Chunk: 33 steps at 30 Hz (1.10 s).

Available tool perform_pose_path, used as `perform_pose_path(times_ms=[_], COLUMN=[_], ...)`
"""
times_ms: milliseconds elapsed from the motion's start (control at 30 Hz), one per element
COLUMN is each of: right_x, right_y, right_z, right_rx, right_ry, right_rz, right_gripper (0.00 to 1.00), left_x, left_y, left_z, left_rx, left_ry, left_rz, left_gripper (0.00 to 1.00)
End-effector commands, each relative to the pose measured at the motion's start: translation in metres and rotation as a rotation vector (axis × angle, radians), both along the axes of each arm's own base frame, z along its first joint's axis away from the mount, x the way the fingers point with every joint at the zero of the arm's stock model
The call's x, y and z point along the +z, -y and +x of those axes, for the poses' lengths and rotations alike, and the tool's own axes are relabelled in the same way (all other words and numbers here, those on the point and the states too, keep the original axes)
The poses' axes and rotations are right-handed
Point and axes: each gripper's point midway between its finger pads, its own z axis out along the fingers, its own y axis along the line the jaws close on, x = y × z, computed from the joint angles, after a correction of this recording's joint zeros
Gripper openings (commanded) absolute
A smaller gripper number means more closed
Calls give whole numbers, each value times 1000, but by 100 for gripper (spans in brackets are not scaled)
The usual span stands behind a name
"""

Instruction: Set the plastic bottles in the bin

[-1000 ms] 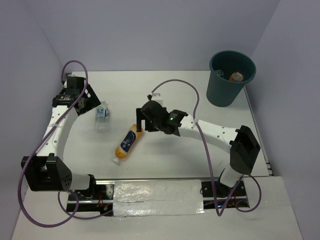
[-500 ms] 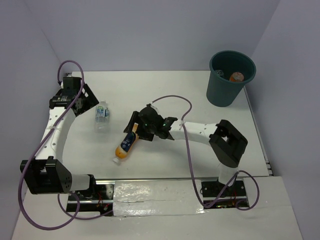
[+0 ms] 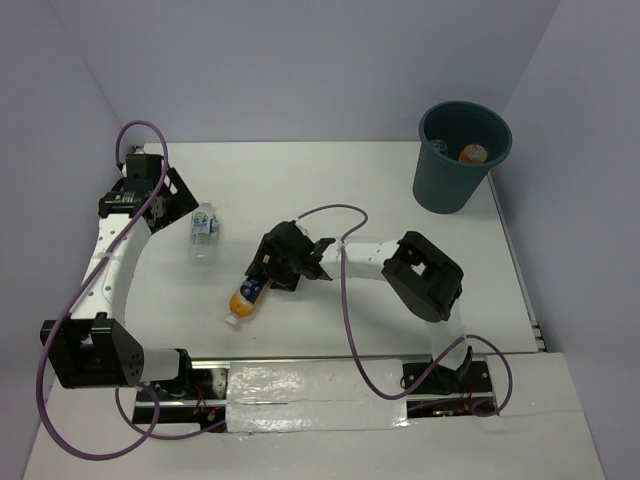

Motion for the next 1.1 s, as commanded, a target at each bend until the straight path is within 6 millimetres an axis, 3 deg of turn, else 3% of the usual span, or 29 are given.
perform_pose_path(times_ms=[0,133,233,300,433,467,533,567,633,700,733,800,833,867,967,1000,1067], right_x=[6,-8,-13,-6,52,88,136,173,224,284,307,352,373,388,427,436,454], right_y=[-8,-7,-7,-5,16,31,54,76,115,178,197,266,288,329,387,417,442], right_z=[12,13,15,15,44,62,86,103,129,157,164,177,182,186,187,190,191], right_rx=[-26,-18,-19,-9,-19,-84,-97,-150,-221,-348,-400,-547,-627,-692,-889,-974,-1070], right_ry=[43,37,38,60,287,397,559,634,785,921,970,1048,1087,1095,1131,1122,1117], right_rz=[18,-16,-33,-32,-138,-168,-248,-253,-365,-495,-528,-715,-751,-866,-918,-938,-921], right_gripper=[84,78,68,56,47,44,41,38,36,34,34,34,35,35,36,37,38], left_x=[10,8,9,10,11,10,14,15,18,18,18,16,13,12,15,13,14], left_y=[0,2,2,2,0,-1,0,0,1,3,3,1,0,0,-2,-1,1], left_z=[3,4,5,4,0,-1,-2,-2,-1,0,1,1,0,0,-2,-3,-2], left_rx=[-8,-16,-15,-15,-4,-2,-5,-5,-11,-19,-20,-7,-1,-1,3,1,-6], left_ry=[42,37,41,43,45,44,60,64,72,70,71,69,59,54,49,48,55], left_rz=[4,-5,-6,-4,4,4,8,8,2,-6,-7,-1,-1,4,10,10,2], left_gripper=[99,99,99,99,99,99,99,99,99,99,99,99,99,100,99,99,99])
